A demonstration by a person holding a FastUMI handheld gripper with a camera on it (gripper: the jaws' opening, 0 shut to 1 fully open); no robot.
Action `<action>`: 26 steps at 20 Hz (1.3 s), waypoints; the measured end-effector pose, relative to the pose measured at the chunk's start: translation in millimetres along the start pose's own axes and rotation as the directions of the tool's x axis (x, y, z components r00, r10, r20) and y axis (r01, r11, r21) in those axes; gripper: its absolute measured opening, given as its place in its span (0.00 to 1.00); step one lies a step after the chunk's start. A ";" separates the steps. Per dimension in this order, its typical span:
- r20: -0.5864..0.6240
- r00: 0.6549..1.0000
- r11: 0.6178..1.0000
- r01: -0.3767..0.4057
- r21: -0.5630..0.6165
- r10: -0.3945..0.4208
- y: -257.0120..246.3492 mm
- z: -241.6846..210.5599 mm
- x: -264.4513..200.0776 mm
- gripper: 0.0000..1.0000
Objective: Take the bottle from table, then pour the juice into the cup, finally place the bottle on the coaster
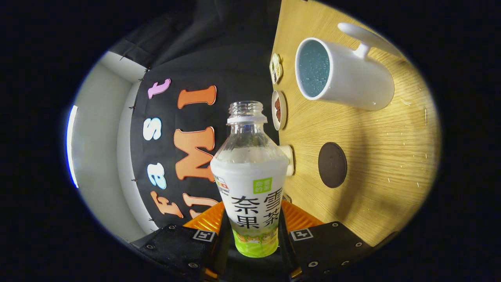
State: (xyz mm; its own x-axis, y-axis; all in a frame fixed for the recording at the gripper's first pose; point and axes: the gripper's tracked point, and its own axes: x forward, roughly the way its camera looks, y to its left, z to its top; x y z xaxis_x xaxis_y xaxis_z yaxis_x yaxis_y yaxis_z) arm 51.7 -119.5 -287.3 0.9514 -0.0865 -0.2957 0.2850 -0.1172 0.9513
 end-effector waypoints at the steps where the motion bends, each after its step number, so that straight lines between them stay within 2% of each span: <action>1: 0.007 1.000 1.000 0.000 0.020 0.000 1.9 1.6 -0.3 0.55; 11: 0.039 0.999 0.989 0.008 0.148 -0.013 5.5 14.3 3.2 0.55; 26: 0.052 0.999 0.984 -0.003 0.179 -0.007 14.6 19.9 2.9 0.55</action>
State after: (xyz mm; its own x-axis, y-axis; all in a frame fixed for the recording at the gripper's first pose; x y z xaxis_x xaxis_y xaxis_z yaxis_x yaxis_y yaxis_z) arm 56.3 -141.1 -276.0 0.9421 -0.1370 -0.3062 0.2569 -0.2920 0.9213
